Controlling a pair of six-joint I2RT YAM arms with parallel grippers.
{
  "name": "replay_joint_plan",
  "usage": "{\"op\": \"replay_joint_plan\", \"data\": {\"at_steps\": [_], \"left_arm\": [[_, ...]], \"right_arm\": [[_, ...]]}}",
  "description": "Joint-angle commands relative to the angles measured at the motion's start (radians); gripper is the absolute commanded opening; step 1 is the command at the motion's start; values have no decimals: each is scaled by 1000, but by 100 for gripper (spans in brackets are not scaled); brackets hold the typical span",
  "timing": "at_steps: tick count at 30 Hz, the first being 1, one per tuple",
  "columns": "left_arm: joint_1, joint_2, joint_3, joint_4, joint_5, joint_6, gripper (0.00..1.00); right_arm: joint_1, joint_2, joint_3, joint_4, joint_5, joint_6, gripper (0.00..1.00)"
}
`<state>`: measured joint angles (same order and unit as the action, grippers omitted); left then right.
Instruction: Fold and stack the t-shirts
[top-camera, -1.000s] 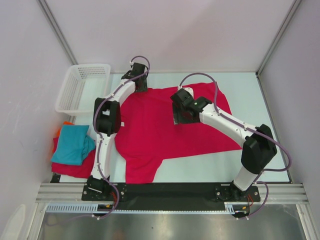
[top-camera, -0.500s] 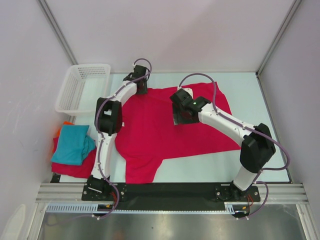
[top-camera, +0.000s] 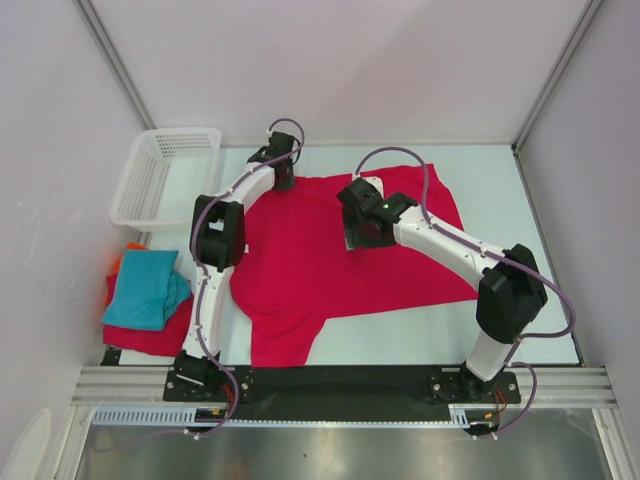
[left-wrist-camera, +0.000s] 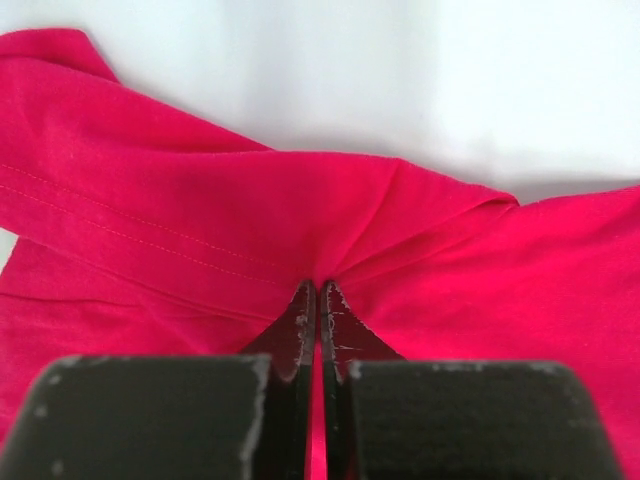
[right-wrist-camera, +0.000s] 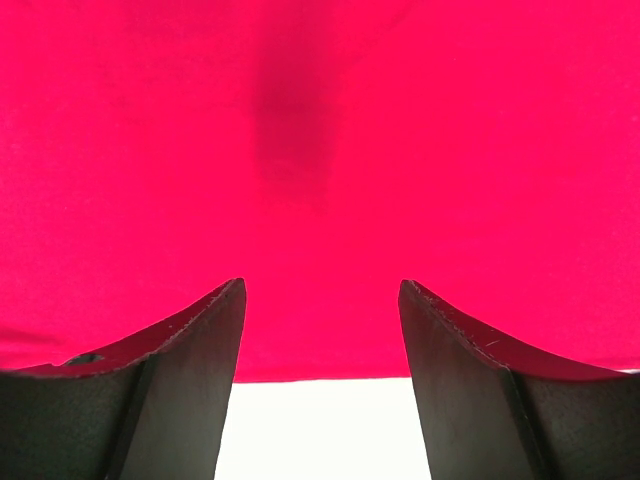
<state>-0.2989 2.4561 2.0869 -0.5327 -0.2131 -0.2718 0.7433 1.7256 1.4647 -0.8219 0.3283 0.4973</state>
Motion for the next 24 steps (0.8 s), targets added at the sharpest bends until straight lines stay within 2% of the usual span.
{"op": "replay_joint_plan", "data": {"at_steps": [1, 5, 9, 13, 18, 24], "left_arm": [[-6, -20, 10, 5, -35, -6, 0], [-8, -39, 13, 2, -98, -20, 0], [-8, -54, 16, -4, -256, -47, 0], [-8, -39, 61, -4, -330, -56, 0], [-8, 3, 156, 23, -367, -70, 0], [-11, 15, 188, 112, -373, -58, 2]], "right_arm": [[5, 6, 43, -2, 8, -6, 68], [5, 9, 43, 1, 3, -8, 68], [8, 14, 46, -2, -2, -8, 68], [16, 14, 46, -8, -6, -8, 67], [39, 15, 43, -26, -8, -8, 67], [59, 20, 51, -46, -2, -9, 67]]}}
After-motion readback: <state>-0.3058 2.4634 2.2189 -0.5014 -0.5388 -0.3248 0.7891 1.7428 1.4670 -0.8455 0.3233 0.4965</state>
